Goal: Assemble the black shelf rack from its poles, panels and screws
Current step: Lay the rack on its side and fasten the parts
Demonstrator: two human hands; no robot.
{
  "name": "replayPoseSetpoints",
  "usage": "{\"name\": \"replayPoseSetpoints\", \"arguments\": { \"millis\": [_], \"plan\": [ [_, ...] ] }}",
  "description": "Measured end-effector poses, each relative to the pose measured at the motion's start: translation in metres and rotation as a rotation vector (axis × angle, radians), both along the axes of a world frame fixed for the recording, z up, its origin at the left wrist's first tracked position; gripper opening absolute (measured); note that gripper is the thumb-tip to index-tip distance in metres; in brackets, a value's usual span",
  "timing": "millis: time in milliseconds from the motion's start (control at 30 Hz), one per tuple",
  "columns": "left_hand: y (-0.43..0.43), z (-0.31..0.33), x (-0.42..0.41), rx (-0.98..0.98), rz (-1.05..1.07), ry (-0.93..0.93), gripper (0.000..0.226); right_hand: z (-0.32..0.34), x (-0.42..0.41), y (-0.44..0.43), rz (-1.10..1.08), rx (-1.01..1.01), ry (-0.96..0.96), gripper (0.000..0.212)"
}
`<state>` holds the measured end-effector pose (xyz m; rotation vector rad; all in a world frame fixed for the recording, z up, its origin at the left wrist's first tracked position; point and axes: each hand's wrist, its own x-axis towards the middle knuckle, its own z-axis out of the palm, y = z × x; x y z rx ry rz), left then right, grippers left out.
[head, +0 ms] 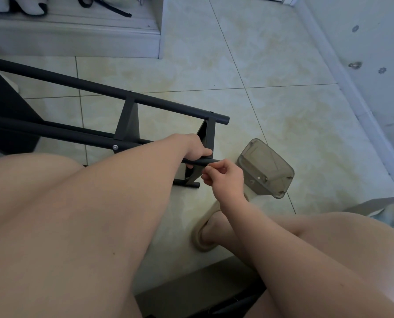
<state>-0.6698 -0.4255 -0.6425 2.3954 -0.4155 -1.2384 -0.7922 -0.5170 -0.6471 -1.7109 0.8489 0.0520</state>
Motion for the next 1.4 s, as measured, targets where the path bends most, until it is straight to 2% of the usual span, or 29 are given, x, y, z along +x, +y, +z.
{"name": "replayPoseSetpoints", "arguments": {
  "millis": [267,400,633,800,967,1033,1333,1400],
  "plan": [
    [0.0,-0.003,0.001,-0.007,0.008,0.009,0.051,-0.004,0.0,0.009,-0.181,0.124,-0.003,0.013],
    [0.001,-0.002,0.0,-0.011,-0.011,0.012,0.047,-0.005,0.003,0.009,-0.059,-0.055,0.034,0.024],
    [0.003,0.0,-0.003,-0.013,0.025,0.028,0.051,-0.003,-0.001,0.002,0.143,-0.214,0.045,0.028],
    [0.003,0.0,-0.003,-0.008,0.026,0.022,0.052,-0.007,-0.002,0.004,0.081,-0.151,0.004,0.027],
    [0.003,-0.001,-0.003,0.0,0.014,0.013,0.052,-0.009,-0.005,0.005,-0.041,0.04,-0.03,0.022],
    [0.003,0.0,-0.002,0.005,0.01,0.015,0.053,-0.008,-0.003,0.006,-0.06,0.056,-0.029,0.022],
    [0.002,0.003,-0.001,0.001,0.046,0.045,0.052,-0.004,0.005,0.011,0.058,-0.21,0.045,0.023],
    [0.002,0.003,-0.002,0.001,0.045,0.046,0.052,-0.005,0.002,0.011,0.073,-0.217,0.042,0.024]
  ]
}}
